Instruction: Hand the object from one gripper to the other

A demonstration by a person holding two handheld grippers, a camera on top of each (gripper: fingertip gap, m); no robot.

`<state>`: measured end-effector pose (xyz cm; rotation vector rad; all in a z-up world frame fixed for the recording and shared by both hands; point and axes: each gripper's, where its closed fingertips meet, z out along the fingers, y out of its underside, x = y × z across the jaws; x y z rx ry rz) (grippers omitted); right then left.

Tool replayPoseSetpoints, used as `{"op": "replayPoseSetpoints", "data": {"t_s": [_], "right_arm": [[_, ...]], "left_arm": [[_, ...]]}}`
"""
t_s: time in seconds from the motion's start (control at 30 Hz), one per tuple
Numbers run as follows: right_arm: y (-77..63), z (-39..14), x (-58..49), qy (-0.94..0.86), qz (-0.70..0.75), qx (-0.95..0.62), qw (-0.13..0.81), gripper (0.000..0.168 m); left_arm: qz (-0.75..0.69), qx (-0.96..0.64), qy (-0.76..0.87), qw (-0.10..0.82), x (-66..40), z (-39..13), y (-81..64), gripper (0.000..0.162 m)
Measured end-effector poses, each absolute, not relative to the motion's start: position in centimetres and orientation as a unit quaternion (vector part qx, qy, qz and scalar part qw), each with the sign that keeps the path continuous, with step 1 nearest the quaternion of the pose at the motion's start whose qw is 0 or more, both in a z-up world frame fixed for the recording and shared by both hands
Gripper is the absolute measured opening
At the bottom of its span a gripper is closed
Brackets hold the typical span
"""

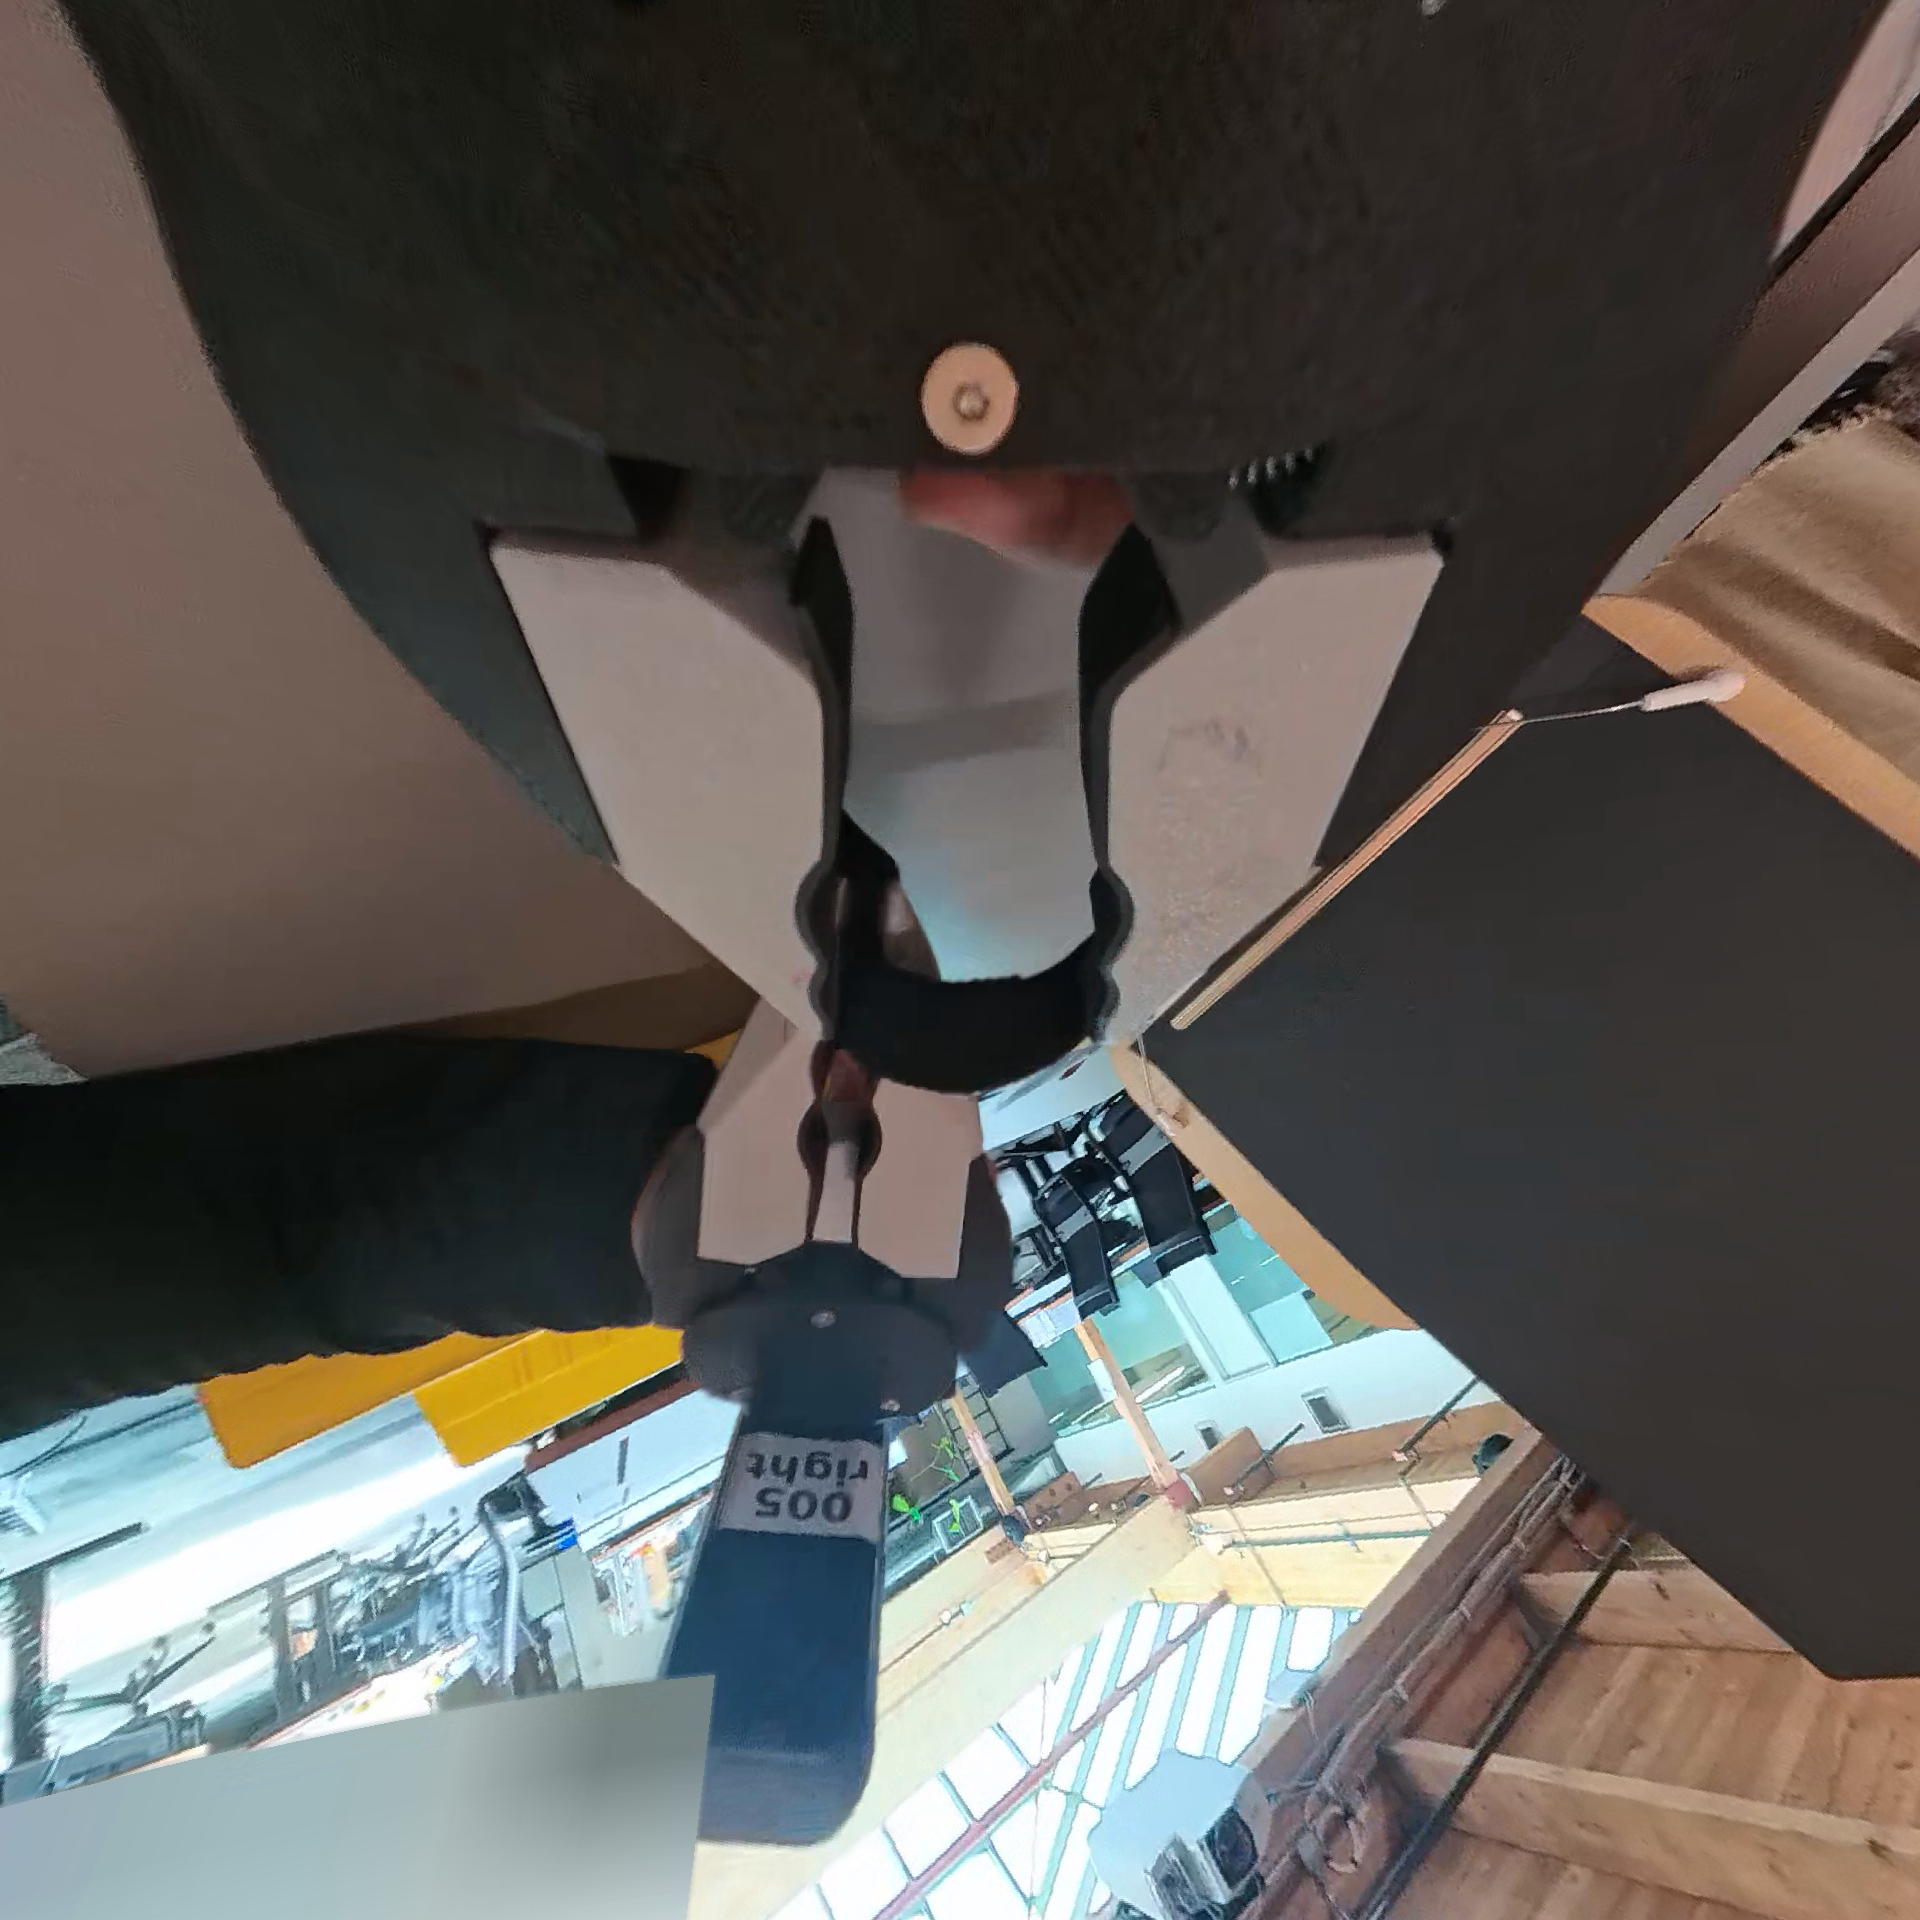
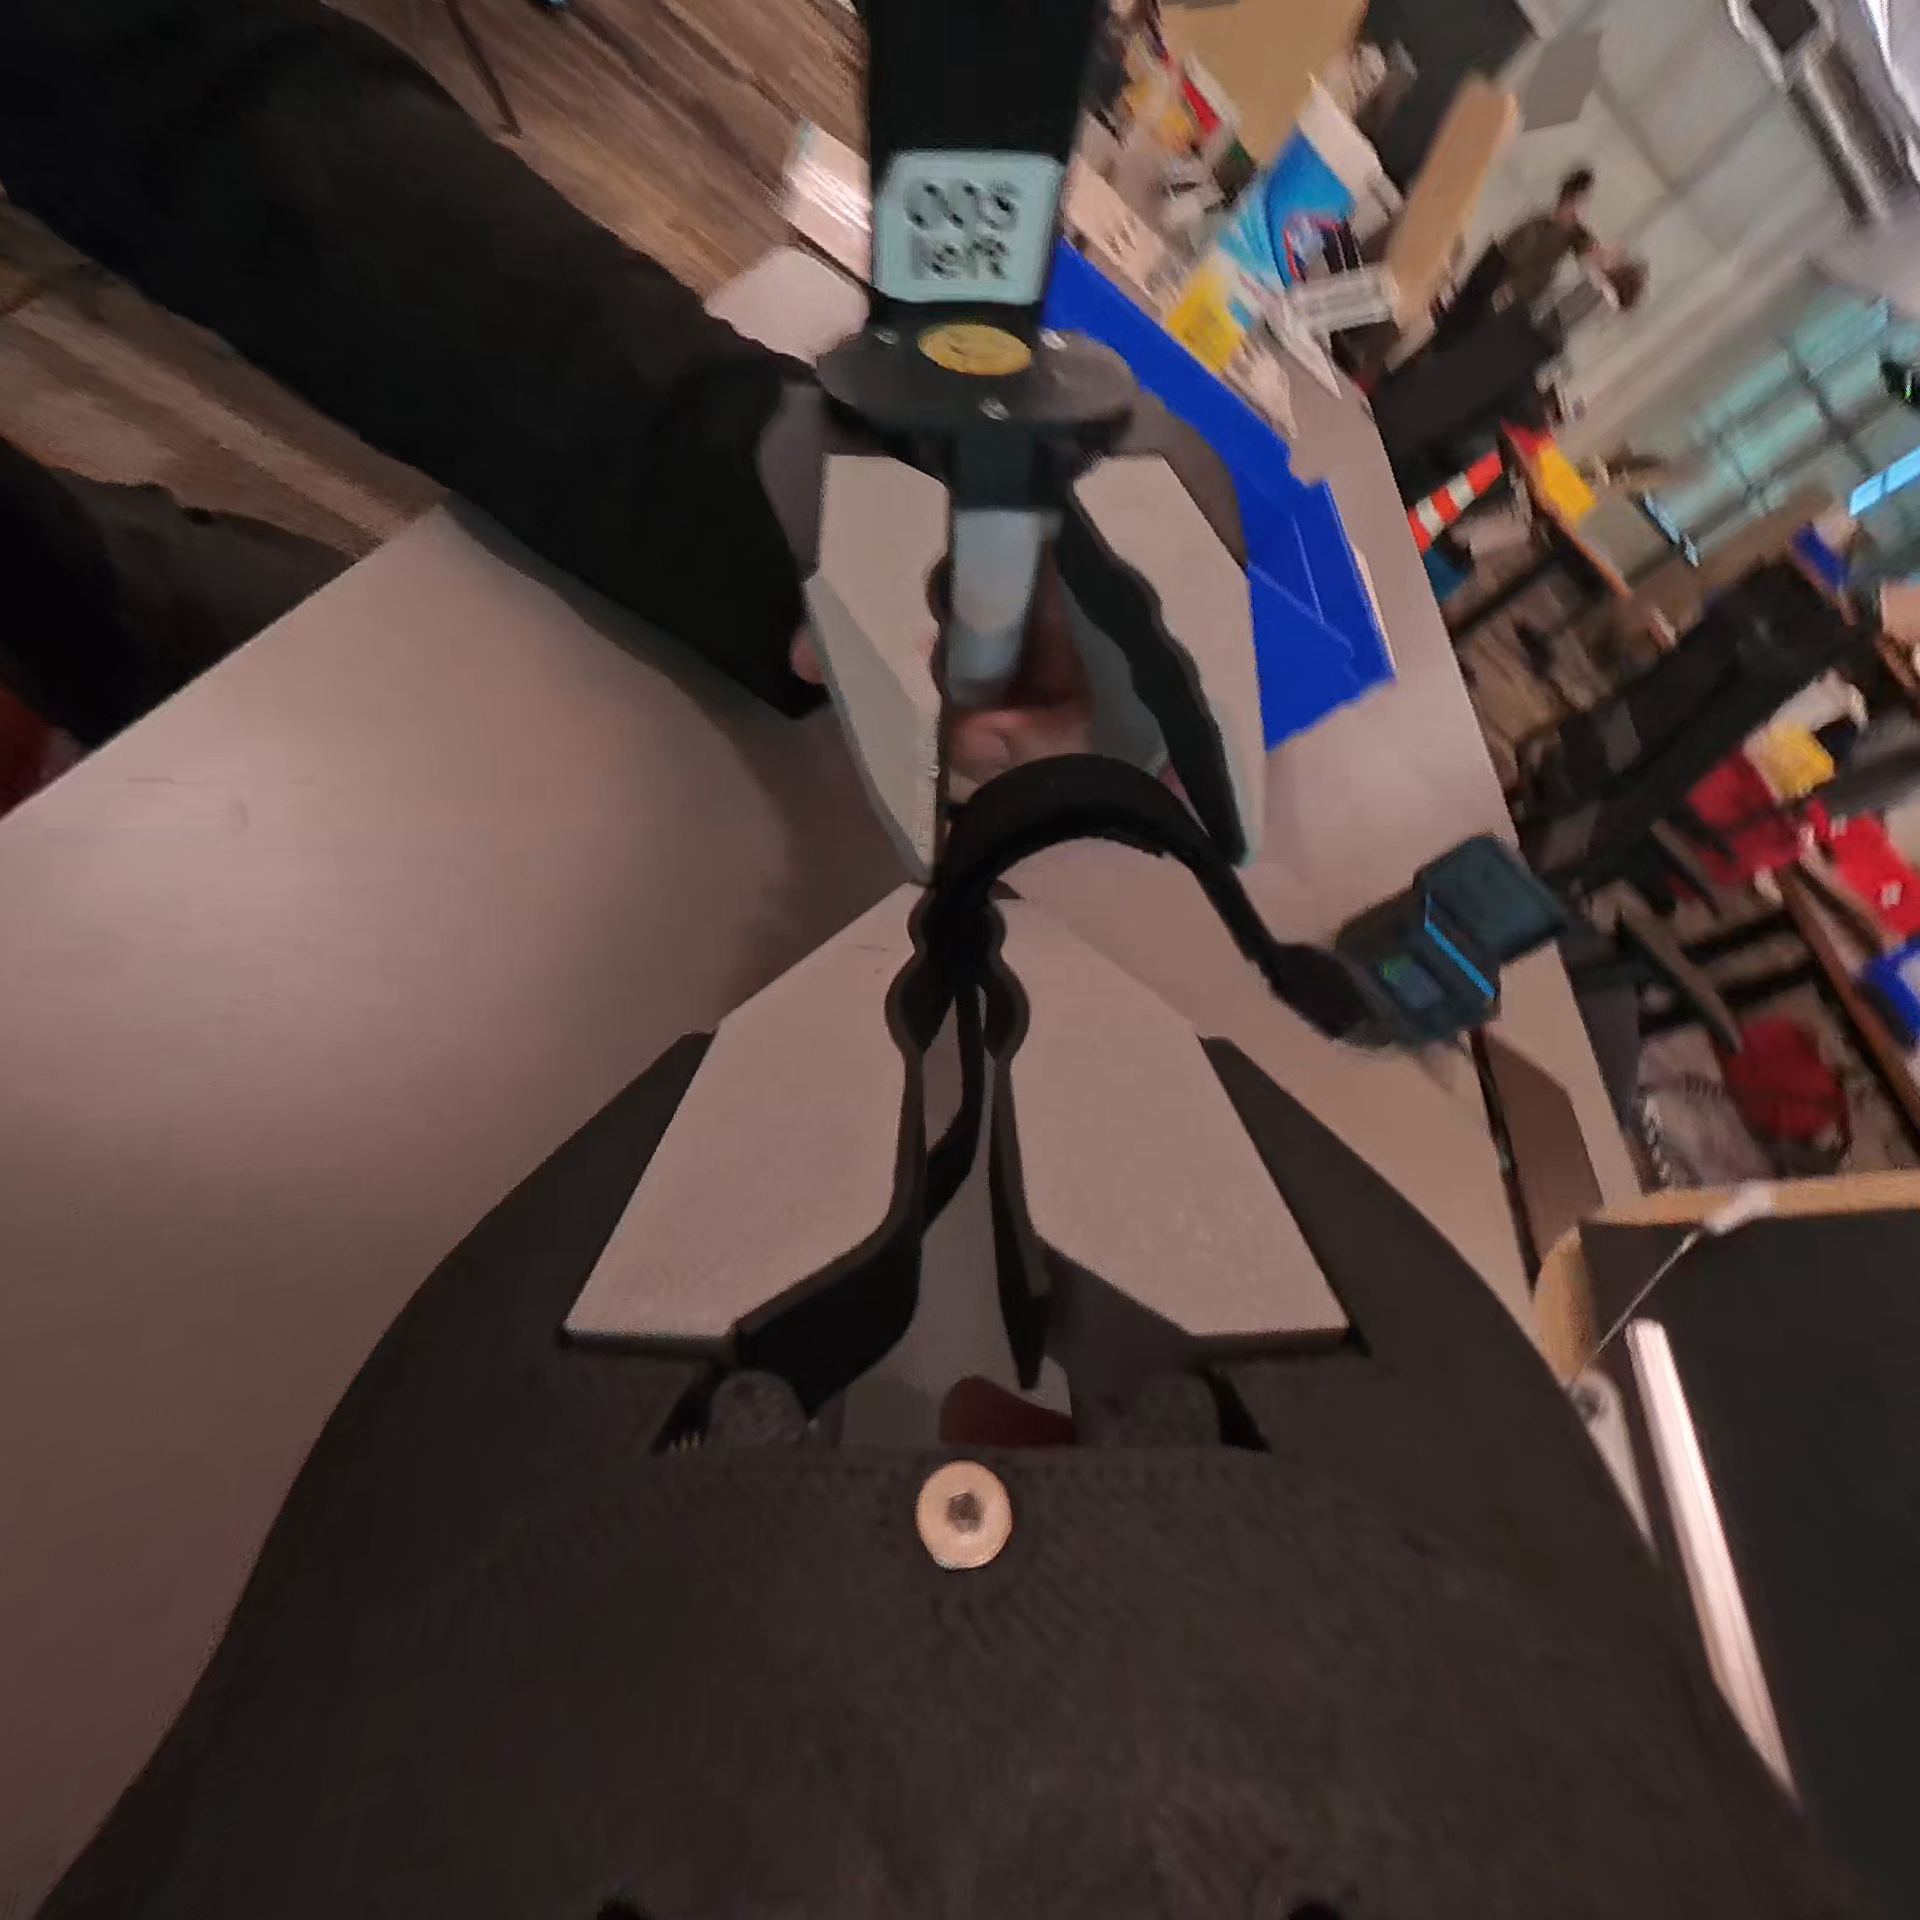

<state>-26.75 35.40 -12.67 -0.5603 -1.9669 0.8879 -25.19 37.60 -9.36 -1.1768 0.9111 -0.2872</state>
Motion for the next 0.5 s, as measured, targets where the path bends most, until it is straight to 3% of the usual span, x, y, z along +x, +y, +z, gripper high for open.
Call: {"op": "replayPoseSetpoints", "data": {"t_s": [0.17, 0.37, 0.5], "right_arm": [[34.5, -13.7, -26.0, -0.812, 0.362, -0.202, 0.410, 0.000], [34.7, -14.0, -26.0, -0.817, 0.343, -0.198, 0.419, 0.001], [35.0, -13.8, -25.7, -0.806, 0.371, -0.233, 0.399, 0.005]], "left_arm": [[-0.164, -0.540, 0.435, 0.702, -24.3, -10.2, 36.9, 0.044], [-0.200, -0.548, 0.458, 0.671, -23.7, -11.1, 36.3, 0.025], [-0.198, -0.547, 0.454, 0.675, -24.1, -10.9, 36.3, 0.023]]}}
